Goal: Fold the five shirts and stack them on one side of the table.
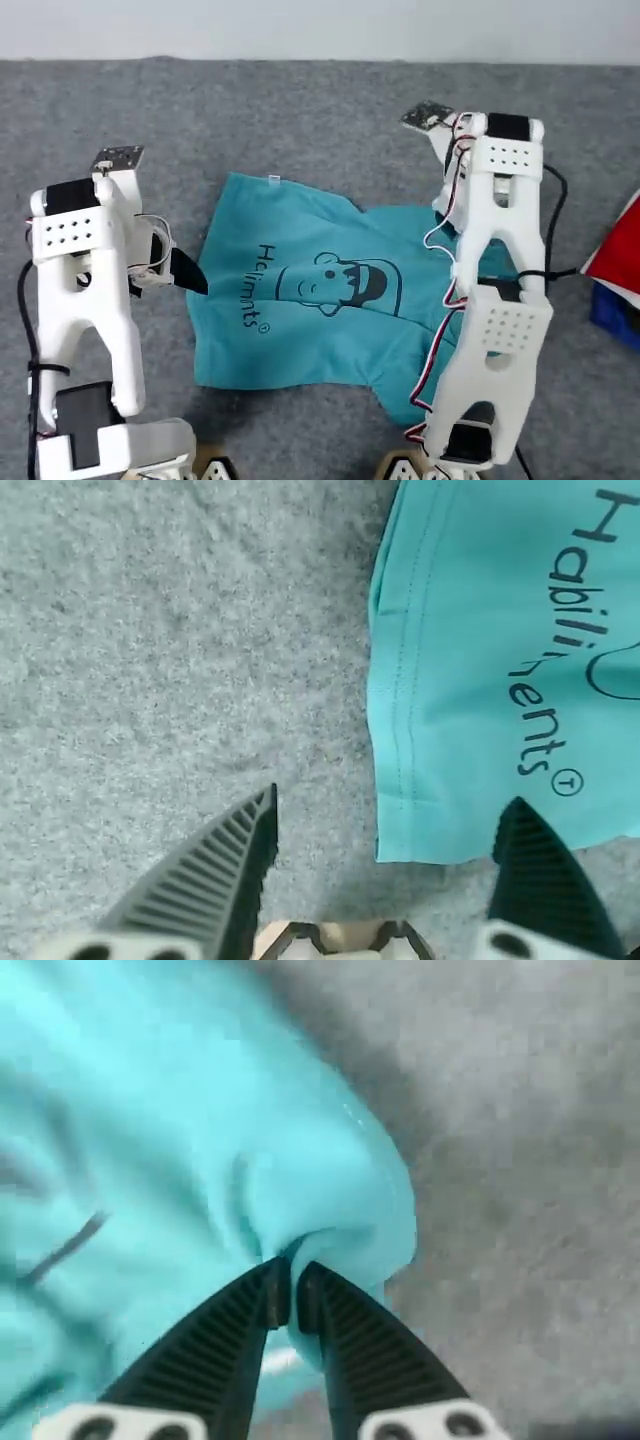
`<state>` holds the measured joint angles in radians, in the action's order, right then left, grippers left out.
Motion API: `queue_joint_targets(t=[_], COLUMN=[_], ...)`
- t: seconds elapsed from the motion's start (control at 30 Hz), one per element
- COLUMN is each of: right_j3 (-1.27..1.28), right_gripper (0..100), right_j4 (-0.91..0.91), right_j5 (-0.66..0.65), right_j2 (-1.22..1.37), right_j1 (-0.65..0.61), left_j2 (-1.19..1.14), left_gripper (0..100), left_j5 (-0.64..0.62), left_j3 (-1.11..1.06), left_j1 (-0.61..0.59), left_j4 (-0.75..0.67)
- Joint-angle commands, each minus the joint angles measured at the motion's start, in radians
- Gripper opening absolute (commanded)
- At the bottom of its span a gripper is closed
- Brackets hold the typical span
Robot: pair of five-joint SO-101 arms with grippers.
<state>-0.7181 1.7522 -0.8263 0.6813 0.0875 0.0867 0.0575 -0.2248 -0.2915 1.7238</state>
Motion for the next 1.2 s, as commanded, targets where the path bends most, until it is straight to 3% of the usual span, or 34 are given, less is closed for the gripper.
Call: queue_joint_targets(t=[0.0,0.23,0.33,0.5,0.6,0.8,1.0,1.17], right_j3=[0.118,0.595,0.7,0.7,0.677,0.68,0.675,0.675], right_gripper=[0.9,3.8,14.3,38.0,46.7,47.4,46.8,31.1], right_j4=[0.05,0.048,0.042,0.031,-0.041,-0.377,-0.427,-0.427], right_j5=[-0.057,-0.242,-0.249,-0.249,-0.244,-0.089,-0.075,-0.075], right_j2=[-0.165,-0.446,-0.549,-0.679,-0.723,-0.631,-0.42,-0.361], right_j1=[0.05,-0.035,-0.09,-0.145,-0.147,-0.111,-0.111,-0.11], left_j2=[0.044,0.04,0.041,0.048,0.048,0.048,0.049,0.049], left_gripper=[33,33,33,33,33,33,33,33], left_j5=[-0.014,-0.009,-0.009,-0.012,-0.012,-0.012,-0.012,-0.012], left_j3=[0.004,0.002,0.002,0.002,0.002,0.002,0.002,0.002], left_j1=[0.002,0.005,0.003,0.003,0.002,0.002,-0.002,0.0], left_j4=[0.029,0.028,0.029,0.029,0.029,0.029,0.031,0.031])
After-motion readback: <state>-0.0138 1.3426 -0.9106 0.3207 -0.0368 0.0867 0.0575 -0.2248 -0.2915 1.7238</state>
